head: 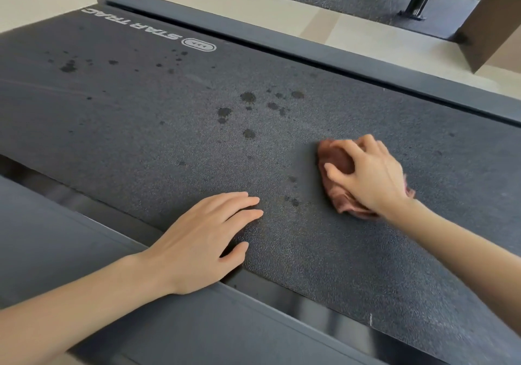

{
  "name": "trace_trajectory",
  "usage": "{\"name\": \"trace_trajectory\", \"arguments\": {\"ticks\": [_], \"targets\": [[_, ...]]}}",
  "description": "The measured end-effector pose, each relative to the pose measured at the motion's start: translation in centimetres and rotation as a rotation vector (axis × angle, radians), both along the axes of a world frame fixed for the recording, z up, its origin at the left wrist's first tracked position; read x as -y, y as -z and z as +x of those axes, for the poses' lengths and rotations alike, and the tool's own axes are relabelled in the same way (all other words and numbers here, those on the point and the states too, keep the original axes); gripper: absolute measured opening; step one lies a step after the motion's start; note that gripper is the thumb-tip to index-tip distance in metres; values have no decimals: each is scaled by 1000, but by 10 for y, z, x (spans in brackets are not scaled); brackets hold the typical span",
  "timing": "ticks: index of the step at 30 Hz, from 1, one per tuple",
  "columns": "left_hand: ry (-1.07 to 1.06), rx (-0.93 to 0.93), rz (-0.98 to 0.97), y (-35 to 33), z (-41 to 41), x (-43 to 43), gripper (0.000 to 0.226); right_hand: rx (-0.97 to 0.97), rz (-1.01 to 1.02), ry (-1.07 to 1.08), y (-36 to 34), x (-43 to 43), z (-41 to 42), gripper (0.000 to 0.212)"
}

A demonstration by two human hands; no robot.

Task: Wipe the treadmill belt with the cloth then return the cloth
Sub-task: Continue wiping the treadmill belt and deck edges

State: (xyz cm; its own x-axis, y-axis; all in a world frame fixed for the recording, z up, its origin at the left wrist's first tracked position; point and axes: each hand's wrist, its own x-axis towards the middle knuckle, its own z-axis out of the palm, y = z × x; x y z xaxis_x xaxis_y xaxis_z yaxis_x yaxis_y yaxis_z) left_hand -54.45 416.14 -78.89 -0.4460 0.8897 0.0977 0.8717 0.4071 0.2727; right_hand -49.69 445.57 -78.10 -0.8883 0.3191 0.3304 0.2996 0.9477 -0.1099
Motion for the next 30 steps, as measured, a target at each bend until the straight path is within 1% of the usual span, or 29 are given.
{"name": "trace_trajectory", "arguments": {"ticks": [2, 4, 5, 7, 9, 10, 11, 12, 15, 16, 17, 18, 20, 23, 24, 25, 26, 29, 30], "targets": [[-7, -7, 2, 0, -1, -2, 48, 0, 7, 95, 3, 5, -23, 43], [-22, -5, -6, 1, -2, -3, 48, -20, 37, 54, 7, 22, -29, 43], [-35, -4, -9, 1, -2, -3, 49, -36, 48, -17, 8, 30, -25, 43], [-67, -1, -10, 0, -2, -2, 51, -58, 55, -239, 9, 39, -6, 45], [-88, -6, -5, 0, -2, -2, 52, -37, 78, -449, 7, 32, 12, 46], [-92, -12, -5, 0, -2, -2, 51, -23, 94, -487, 6, 24, 15, 46], [-96, -20, -9, -1, -2, -2, 51, -14, 98, -464, 5, 15, 13, 46], [-98, -27, -13, -1, -2, -3, 50, -17, 94, -386, 4, 9, 6, 46], [-102, -39, -16, -1, 0, -4, 51, -11, 38, -20, 3, 7, -36, 45], [-100, -42, -16, -1, -1, -4, 52, 1, 34, 64, 4, 11, -50, 45], [-98, -41, -16, 0, -1, -4, 52, 9, 39, 98, 5, 18, -58, 45], [-97, -38, -17, 0, -1, -4, 52, 2, 51, 82, 8, 29, -61, 45], [-100, -35, -18, 0, 0, -3, 53, -41, 86, -66, 12, 48, -52, 45], [-101, -29, -15, 0, -1, -3, 53, -66, 83, -428, 11, 55, -19, 48], [-100, -27, -9, 0, -1, -3, 53, -53, 98, -505, 9, 45, -12, 49], [-99, -29, -4, 0, -1, -3, 53, -38, 116, -517, 8, 33, -10, 48], [-99, -32, -3, 1, -1, -3, 53, -25, 125, -463, 6, 22, -13, 48], [-102, -36, -9, 2, -1, -3, 53, -16, 82, -112, 6, 5, -45, 46], [-103, -35, -13, 3, -1, -4, 54, -9, 68, -25, 7, 8, -58, 46]]}}
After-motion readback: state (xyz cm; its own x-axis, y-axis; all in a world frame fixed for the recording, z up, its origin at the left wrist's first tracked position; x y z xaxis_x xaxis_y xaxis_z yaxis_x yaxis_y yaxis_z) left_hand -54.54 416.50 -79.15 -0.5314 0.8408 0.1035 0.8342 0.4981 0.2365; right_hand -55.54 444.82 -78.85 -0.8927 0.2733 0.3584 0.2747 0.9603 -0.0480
